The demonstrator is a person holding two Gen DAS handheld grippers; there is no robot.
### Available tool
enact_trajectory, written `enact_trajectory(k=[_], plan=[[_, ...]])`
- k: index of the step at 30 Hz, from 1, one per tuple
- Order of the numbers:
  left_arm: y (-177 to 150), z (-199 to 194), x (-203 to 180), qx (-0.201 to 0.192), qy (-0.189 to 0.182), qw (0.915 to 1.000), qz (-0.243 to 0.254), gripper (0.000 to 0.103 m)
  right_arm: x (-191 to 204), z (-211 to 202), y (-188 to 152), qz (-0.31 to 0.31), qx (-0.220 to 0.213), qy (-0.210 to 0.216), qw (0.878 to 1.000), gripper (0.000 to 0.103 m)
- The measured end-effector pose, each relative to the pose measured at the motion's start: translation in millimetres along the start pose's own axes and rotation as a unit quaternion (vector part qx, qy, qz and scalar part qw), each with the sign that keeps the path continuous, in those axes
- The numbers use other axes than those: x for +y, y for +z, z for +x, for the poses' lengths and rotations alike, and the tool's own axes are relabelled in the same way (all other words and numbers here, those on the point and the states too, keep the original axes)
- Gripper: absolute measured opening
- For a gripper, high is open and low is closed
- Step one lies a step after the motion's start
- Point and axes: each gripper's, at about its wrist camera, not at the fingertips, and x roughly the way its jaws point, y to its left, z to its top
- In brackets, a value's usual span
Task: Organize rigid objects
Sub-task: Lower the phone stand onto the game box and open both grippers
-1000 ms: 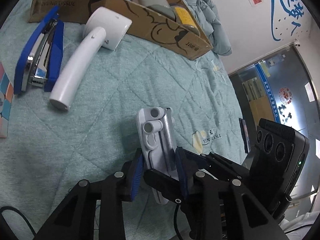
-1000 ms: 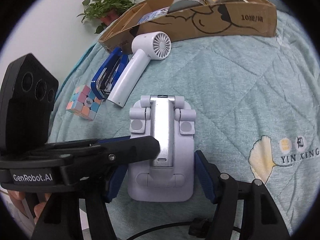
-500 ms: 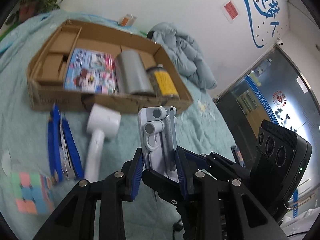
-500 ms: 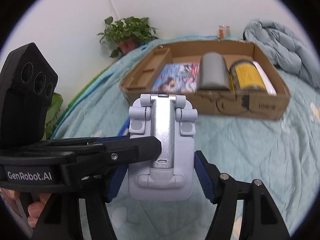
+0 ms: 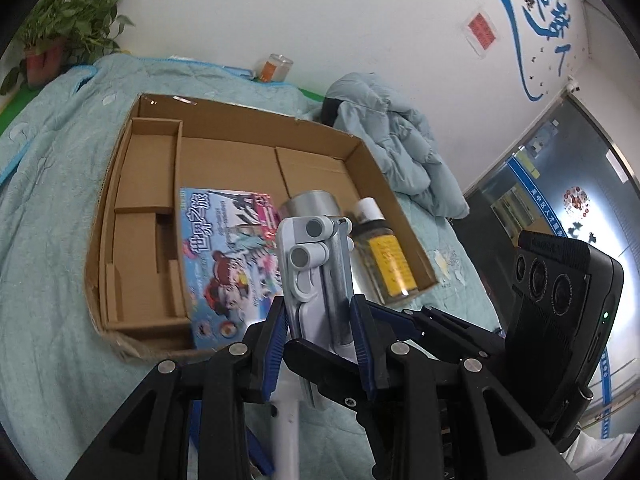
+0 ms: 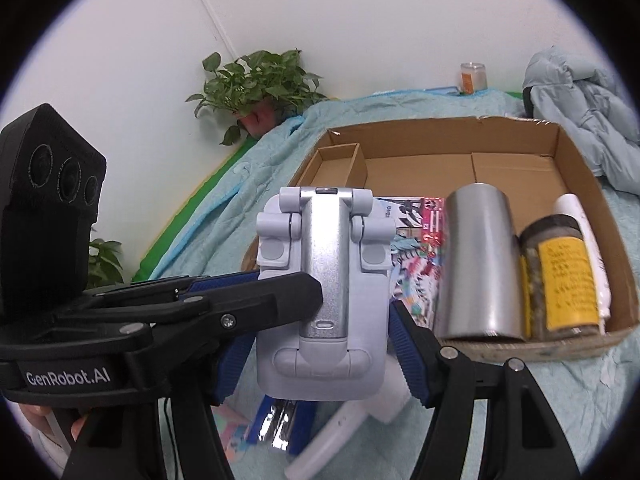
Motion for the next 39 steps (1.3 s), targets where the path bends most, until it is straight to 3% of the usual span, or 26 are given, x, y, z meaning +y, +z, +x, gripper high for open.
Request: enact_trajectory(k=[7, 15, 18, 20, 22, 27, 31, 34, 39], plan=[[29.6, 38.0, 55.0, 0.04, 0.005, 0.9981, -0.045, 0.029, -9.7, 49.5, 13.6, 0.031, 0.043, 0.005, 0.999, 0.065], [30.9, 67.6, 84.9, 0.069, 0.027, 0.9946, -0.073, 0.03, -20.3, 78.2, 8.8, 0.065, 0.068, -0.001, 0.996, 0.065], [28.3, 64.4, 85.0, 0.064, 0.043, 0.9945, -0.07, 0.047, -23.0, 84.0, 7.5, 0.077, 0.077, 0.011, 0.994, 0.067], [25.7, 55.8, 82.1, 0.049, 0.05, 0.9953, -0.068, 0.067, -23.7, 83.0, 5.8, 0.079, 0.078, 0.041, 0.993, 0.073], [21.8, 42.0, 72.6, 0.019, 0.071, 0.9963, -0.045, 0.07, -20.1, 74.8, 3.3, 0.07, 0.065, 0.045, 0.994, 0.085], [6.8, 14.4, 40.2, -0.043, 0.131, 0.9904, 0.008, 0.083, -7.0, 53.5, -6.1, 0.015, 0.034, -0.017, 0.999, 0.085], [-16.3, -10.5, 13.9, -0.111, 0.189, 0.9743, 0.051, 0.103, -0.8, 26.6, -21.2, -0.02, -0.006, -0.071, 0.997, 0.085], [-37.8, -29.1, -4.7, -0.168, 0.225, 0.9572, 0.073, 0.102, 5.2, 7.7, -35.8, -0.048, -0.032, -0.095, 0.994, 0.085], [-69.8, -42.3, -26.9, -0.197, 0.227, 0.9516, 0.064, 0.102, 4.1, -22.0, -53.8, -0.059, -0.073, -0.123, 0.988, 0.087]])
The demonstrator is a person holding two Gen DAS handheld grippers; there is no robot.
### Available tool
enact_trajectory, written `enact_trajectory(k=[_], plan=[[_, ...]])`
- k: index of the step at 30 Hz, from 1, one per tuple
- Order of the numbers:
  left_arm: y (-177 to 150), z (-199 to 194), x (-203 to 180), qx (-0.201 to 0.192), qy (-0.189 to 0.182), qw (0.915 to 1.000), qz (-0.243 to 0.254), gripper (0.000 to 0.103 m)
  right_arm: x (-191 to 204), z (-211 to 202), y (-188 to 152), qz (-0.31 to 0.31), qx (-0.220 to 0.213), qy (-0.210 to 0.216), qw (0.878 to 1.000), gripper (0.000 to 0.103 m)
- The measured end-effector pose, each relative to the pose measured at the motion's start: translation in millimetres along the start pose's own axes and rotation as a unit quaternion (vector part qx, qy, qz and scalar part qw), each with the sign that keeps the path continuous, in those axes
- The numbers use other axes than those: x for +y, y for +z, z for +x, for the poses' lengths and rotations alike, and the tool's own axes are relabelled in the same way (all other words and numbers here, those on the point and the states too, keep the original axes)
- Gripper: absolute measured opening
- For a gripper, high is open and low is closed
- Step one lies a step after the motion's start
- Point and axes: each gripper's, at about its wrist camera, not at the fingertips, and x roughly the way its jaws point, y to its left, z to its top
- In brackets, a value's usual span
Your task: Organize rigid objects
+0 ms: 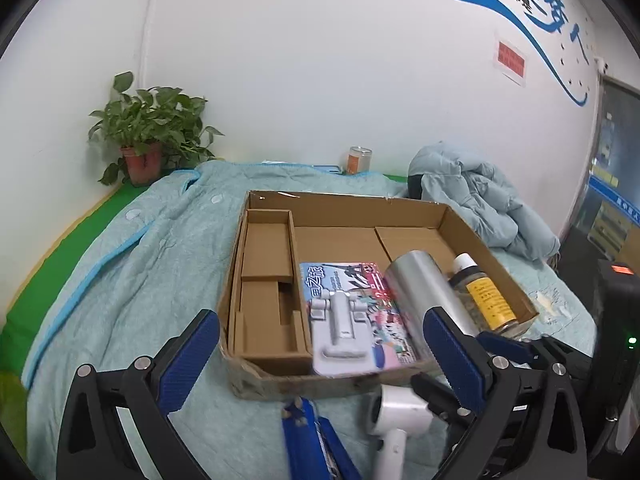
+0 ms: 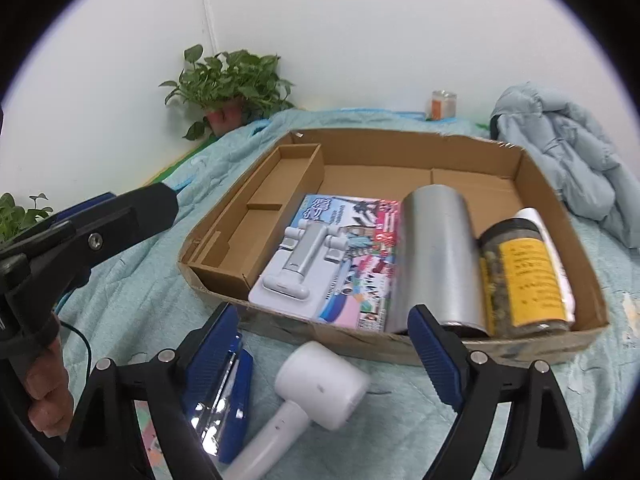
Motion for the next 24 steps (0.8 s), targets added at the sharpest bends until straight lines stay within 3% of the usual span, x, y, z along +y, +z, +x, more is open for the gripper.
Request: enact_trajectory(k=[10, 13, 16, 19, 24], plan=[[-29.1, -19.6, -18.9, -0.003, 0.021, 0.9996, -0.016, 0.102, -35.7, -35.3, -19.4, 0.012, -0.061, -0.048, 0.997, 0.087], [-30.5, -18.7, -24.8, -0.007, 0.025, 0.9996, -0.013, 0.102, -48.5, -46.9, -24.7, 0.01, -0.111, -0.053, 0.992, 0.088], [-29.6, -2.7, -31.2, -0.01, 0.031, 0.9995, -0.006, 0.102, -61.0, -39.1, -29.2, -0.005, -0.142, -0.065, 0.988, 0.094], [-33.9, 29.0, -37.5, -0.006, 0.028, 0.9996, -0.009, 0.102, -77.6, -21.7, -30.0, -0.013, -0.156, -0.071, 0.985, 0.094], [-44.6, 83.9, -48.5, 0.005, 0.041, 0.9991, -0.002, 0.102, -93.2, 9.2, -29.9, -0.014, -0.141, -0.092, 0.986, 0.094]])
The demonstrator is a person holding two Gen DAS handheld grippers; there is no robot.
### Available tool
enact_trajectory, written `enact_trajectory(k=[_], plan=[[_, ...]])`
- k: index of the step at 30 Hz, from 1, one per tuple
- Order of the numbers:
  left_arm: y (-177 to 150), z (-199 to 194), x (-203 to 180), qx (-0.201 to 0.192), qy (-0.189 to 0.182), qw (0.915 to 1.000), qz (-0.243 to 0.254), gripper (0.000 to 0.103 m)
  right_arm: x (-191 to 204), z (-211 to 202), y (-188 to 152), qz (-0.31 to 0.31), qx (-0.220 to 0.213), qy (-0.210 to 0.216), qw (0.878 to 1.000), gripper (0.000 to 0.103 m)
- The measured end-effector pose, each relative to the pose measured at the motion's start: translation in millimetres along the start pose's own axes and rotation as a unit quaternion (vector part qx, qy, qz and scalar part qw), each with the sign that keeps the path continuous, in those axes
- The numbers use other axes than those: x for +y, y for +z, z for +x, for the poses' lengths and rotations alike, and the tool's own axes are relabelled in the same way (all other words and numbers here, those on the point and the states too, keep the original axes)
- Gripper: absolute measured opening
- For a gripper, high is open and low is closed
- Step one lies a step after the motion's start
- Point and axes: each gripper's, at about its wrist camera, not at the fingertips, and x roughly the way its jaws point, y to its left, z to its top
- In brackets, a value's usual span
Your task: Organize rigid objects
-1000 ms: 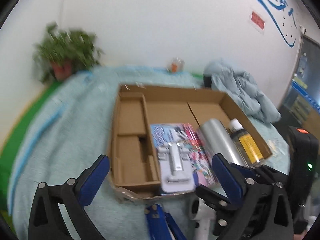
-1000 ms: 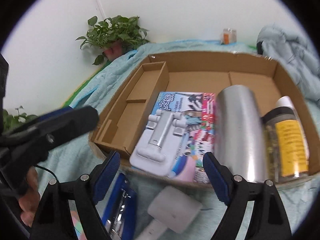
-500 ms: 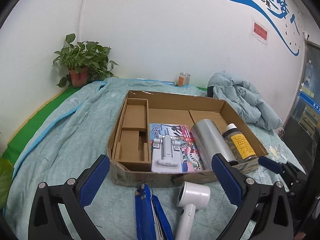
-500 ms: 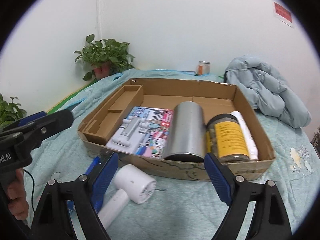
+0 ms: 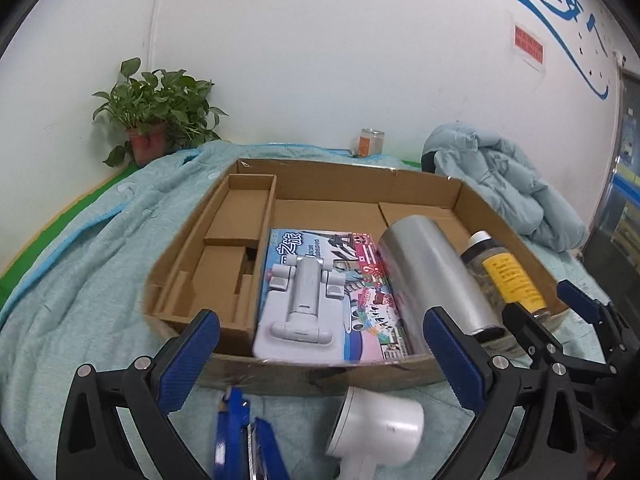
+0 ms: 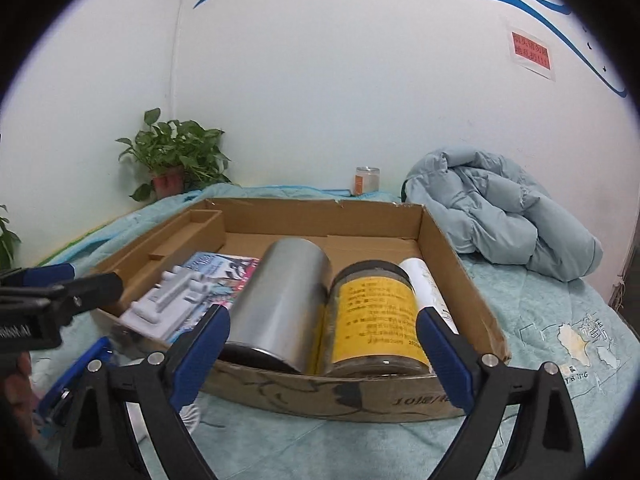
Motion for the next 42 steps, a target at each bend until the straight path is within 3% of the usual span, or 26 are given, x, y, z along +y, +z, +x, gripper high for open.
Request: enact_trajectory(k=[2, 5, 12, 19, 42], plan=[[-5.3, 20.3, -8.3, 0.004, 0.017, 0.9997, 0.02, 0.102, 1.5, 6.0, -6.7, -0.002, 0.007, 0.004, 1.0, 0.096], [-10.0, 49.5, -11.6, 0.058, 0.017, 0.9977, 0.031, 0.102, -1.1, 5.5, -12.6, 0.012, -0.008, 0.004, 1.0, 0.102], [-16.1, 59.7, -20.8, 0.052, 0.025, 0.9975, 0.041, 0.102, -15.6, 11.0, -14.6, 0.042, 0.007, -0.006, 0.999, 0.103], [-19.0, 42.4, -19.8, 0.042, 0.033, 0.9977, 0.041, 0.102, -3.2, 15.5, -15.5, -0.006, 0.029, -0.032, 0.999, 0.103], [-20.0, 41.2, -19.6, 0.041, 0.048, 0.9974, 0.035, 0.103, -4.6, 18.6, -14.9, -0.004, 0.031, -0.032, 0.999, 0.103]])
